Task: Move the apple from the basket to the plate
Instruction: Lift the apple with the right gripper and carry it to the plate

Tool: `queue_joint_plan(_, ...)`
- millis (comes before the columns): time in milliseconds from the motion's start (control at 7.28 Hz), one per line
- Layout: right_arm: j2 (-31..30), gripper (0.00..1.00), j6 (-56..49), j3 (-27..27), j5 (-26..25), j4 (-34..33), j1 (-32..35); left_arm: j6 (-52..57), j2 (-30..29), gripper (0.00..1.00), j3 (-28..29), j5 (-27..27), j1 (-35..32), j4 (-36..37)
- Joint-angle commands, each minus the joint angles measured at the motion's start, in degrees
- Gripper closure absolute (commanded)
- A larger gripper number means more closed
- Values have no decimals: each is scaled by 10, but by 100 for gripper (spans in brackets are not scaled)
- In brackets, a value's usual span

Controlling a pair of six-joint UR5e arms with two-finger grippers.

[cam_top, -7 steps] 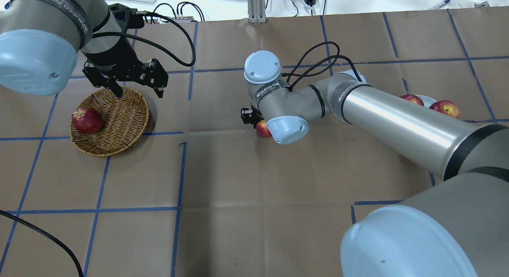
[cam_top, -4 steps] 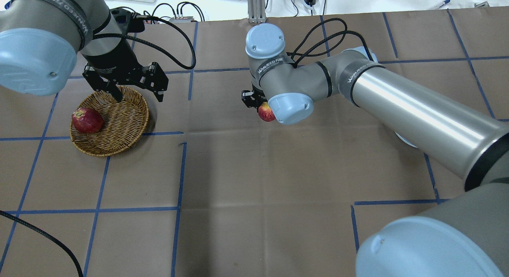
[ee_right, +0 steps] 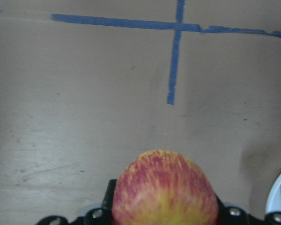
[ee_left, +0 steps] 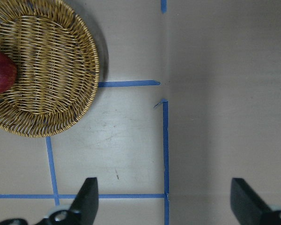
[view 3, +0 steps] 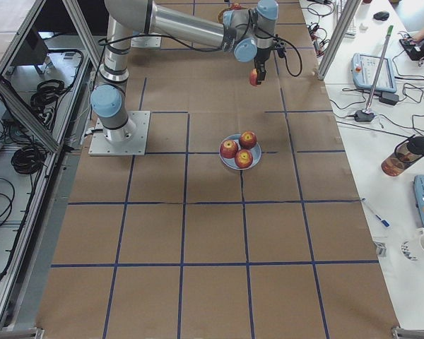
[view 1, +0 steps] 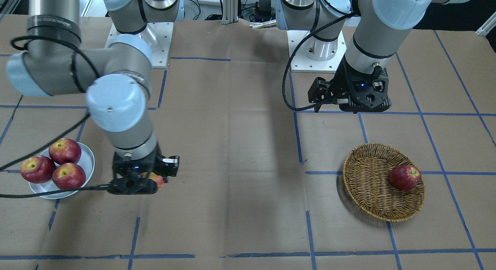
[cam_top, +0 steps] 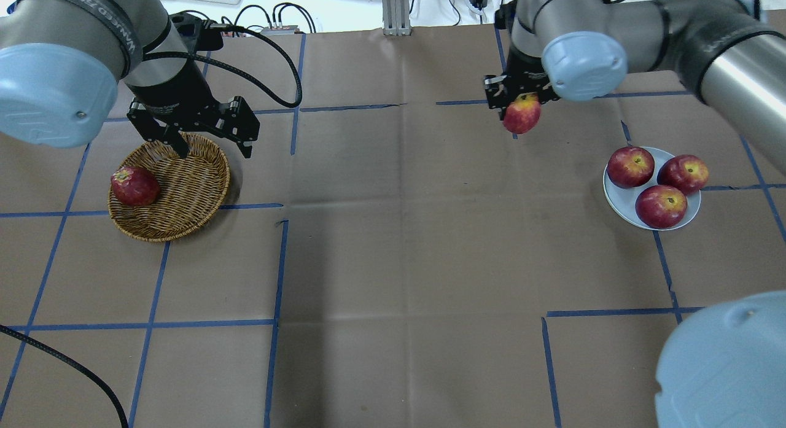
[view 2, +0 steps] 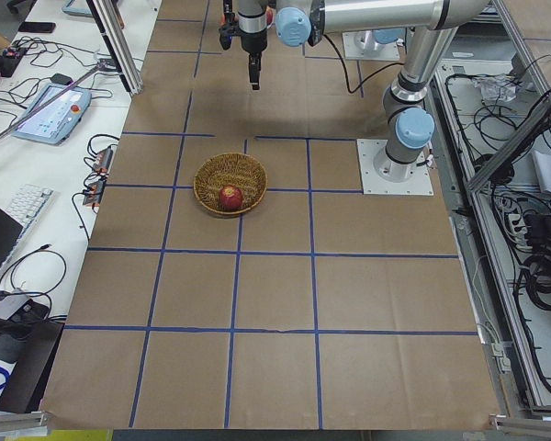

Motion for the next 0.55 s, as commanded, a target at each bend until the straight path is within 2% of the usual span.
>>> queue_joint_plan(0,-7,53,-208,7,4,3,-133,0,0,1,0,0,-1,-1)
queue_joint_plan(275,-7,53,-348,44,14,-10,-240,0,-1,1,0,0,-1,-1)
queue_joint_plan(412,-12,53,-377,66,14,-16,-262,0,0,1,0,1,-1,-2)
